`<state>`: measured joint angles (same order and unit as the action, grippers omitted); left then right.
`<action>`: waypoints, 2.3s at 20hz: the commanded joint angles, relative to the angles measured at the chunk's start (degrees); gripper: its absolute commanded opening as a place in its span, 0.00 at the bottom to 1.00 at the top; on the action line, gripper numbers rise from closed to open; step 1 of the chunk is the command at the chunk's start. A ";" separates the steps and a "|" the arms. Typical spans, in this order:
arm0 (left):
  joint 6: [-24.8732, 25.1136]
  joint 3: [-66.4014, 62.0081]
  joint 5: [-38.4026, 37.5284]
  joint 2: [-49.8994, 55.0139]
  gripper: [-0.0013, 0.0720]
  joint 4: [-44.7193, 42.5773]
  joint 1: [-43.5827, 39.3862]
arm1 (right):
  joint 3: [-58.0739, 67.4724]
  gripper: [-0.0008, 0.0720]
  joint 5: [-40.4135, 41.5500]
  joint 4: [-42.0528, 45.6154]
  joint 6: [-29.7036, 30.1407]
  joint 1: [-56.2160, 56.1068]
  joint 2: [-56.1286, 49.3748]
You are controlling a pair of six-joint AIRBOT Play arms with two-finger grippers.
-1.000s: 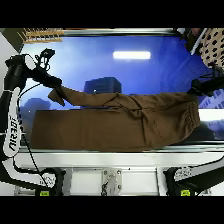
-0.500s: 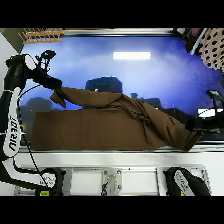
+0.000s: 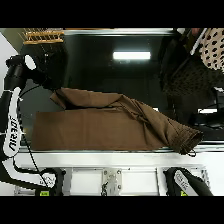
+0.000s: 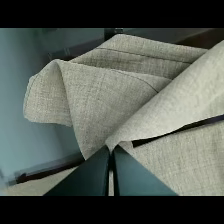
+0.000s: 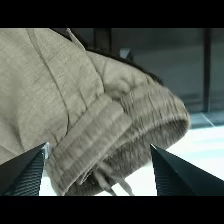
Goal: Fold the clothes and pants, and hang the long-sleeved shirts on hangers.
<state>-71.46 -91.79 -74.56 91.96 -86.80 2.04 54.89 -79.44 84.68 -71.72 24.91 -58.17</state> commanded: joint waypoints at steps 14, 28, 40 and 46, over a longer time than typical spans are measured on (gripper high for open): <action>-0.17 0.02 -2.01 0.02 0.02 -0.04 -0.04 | 9.70 0.82 -12.55 -0.90 10.25 -0.04 -31.69; -0.13 -8.41 0.15 0.02 0.02 -0.17 2.16 | 25.22 0.04 -4.39 0.17 5.14 -0.11 -26.77; 0.09 -12.52 18.62 4.90 0.02 -0.15 2.58 | 33.70 0.04 26.97 0.44 -0.35 -0.09 -26.25; 0.09 -12.52 20.46 5.35 0.02 -0.17 2.58 | 33.70 0.04 30.77 2.01 1.51 -0.11 -26.25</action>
<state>-71.35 -104.25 -55.05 97.03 -86.89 4.56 88.53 -51.46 85.49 -71.53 24.82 -84.47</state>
